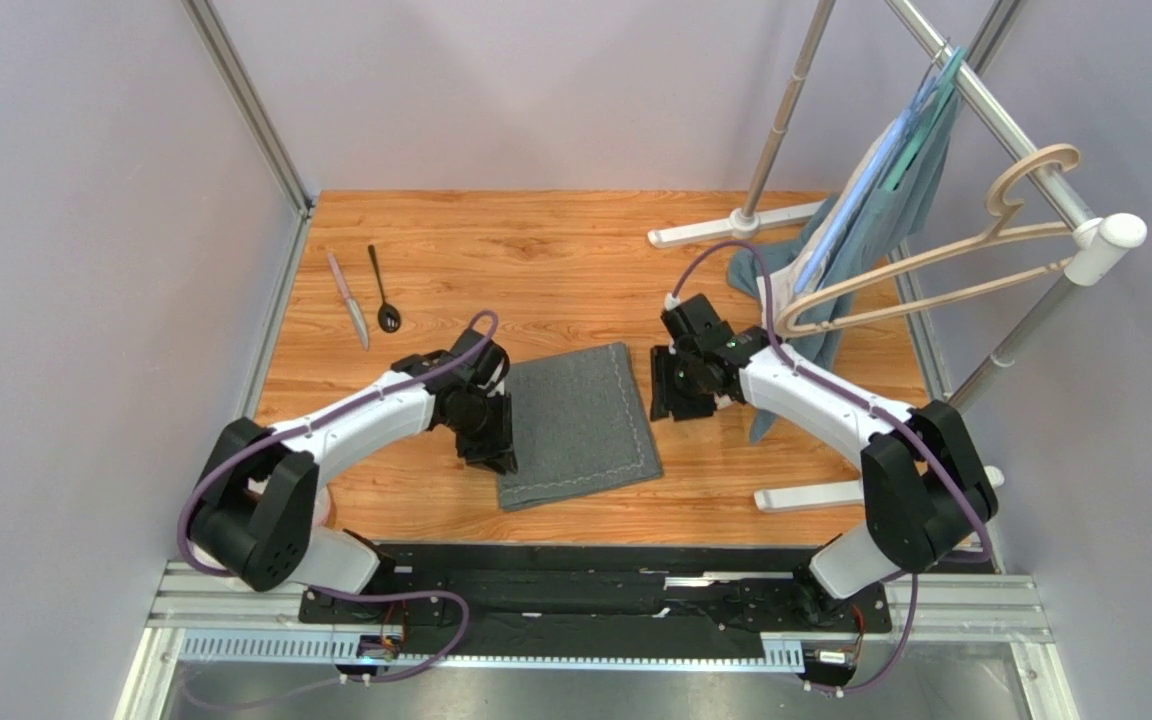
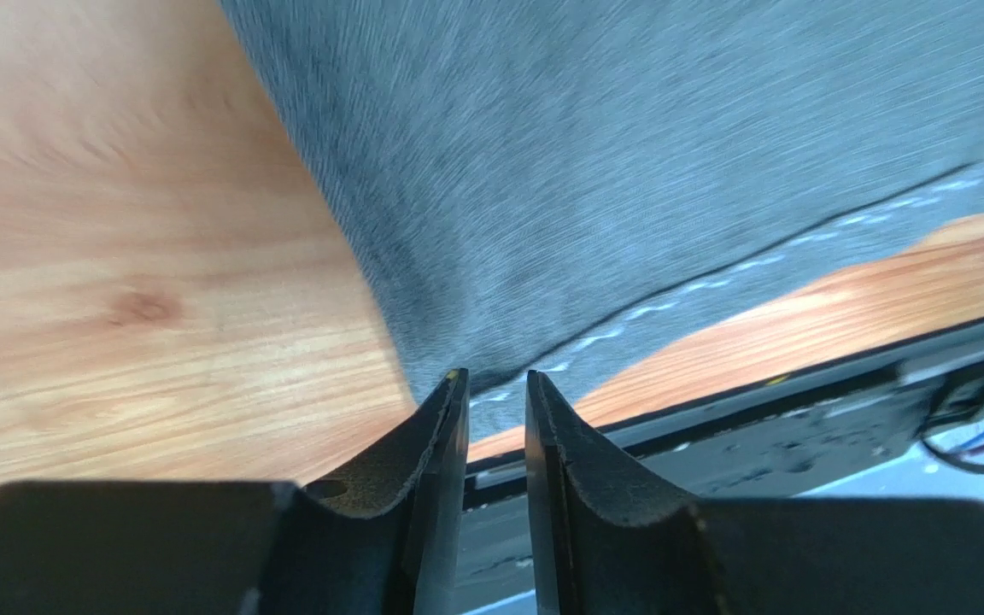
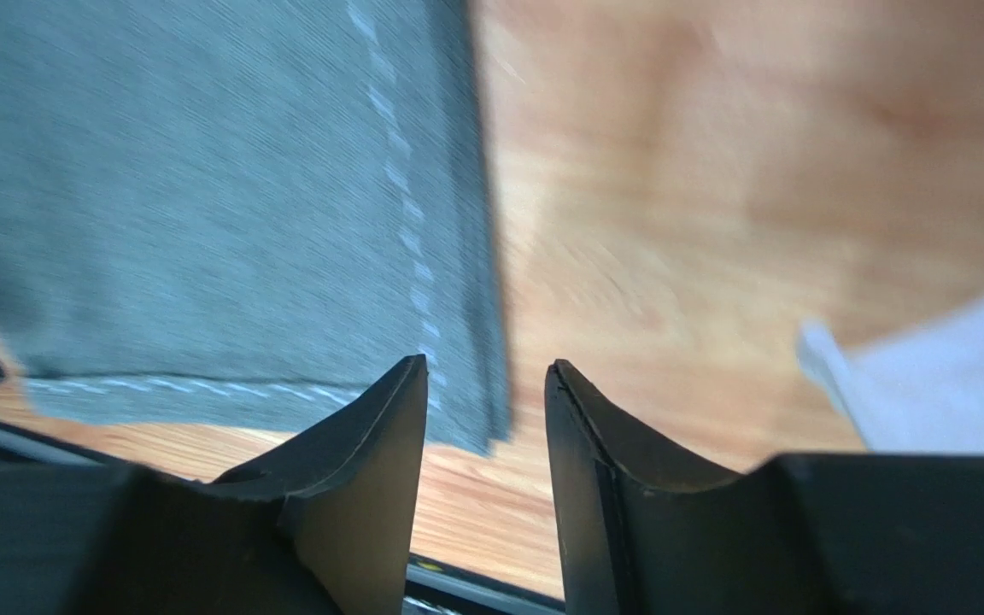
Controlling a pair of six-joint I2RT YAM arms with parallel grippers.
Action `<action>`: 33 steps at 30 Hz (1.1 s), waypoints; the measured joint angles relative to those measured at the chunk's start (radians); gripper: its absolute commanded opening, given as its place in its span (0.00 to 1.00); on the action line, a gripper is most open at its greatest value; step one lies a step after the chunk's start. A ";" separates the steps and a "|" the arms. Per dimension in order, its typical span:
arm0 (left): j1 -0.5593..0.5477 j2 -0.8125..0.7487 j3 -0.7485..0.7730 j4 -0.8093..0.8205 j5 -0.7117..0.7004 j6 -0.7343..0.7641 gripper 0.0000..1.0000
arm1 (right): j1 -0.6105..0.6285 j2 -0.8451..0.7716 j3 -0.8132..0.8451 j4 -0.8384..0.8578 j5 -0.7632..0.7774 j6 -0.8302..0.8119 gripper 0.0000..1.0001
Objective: Fold the napkin into a case and place the utensils inside
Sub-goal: Smooth out the square-folded napkin at the center of the board.
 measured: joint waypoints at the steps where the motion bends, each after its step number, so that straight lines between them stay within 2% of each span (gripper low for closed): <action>1: 0.003 -0.013 0.025 -0.015 -0.011 0.006 0.29 | 0.000 0.014 0.037 -0.002 -0.005 -0.005 0.44; 3: 0.011 -0.026 0.085 -0.017 -0.016 0.017 0.24 | 0.000 0.071 0.125 0.025 -0.048 -0.006 0.44; 4: 0.015 -0.026 0.108 -0.005 -0.015 0.022 0.17 | 0.000 0.103 0.156 0.049 -0.068 -0.005 0.44; 6: 0.017 -0.020 0.127 0.023 -0.011 0.024 0.12 | 0.000 0.178 0.222 0.096 -0.130 0.002 0.42; 7: 0.017 -0.012 0.127 0.032 -0.008 0.025 0.11 | 0.000 0.218 0.249 0.128 -0.164 0.006 0.38; 11: 0.017 0.050 0.079 0.070 0.002 0.027 0.11 | -0.011 0.372 0.330 0.250 -0.306 0.019 0.33; 16: 0.017 0.072 -0.050 0.083 -0.007 0.006 0.09 | -0.082 0.516 0.336 0.388 -0.485 0.025 0.32; 23: 0.020 0.076 -0.055 0.104 -0.002 -0.029 0.09 | -0.256 0.651 0.359 0.510 -0.753 0.035 0.36; 29: 0.020 0.083 -0.023 0.111 0.011 -0.008 0.22 | -0.296 0.642 0.385 0.465 -0.781 0.021 0.42; 33: 0.048 0.028 0.061 0.063 0.052 0.011 0.22 | -0.272 0.595 0.389 0.417 -0.765 0.023 0.45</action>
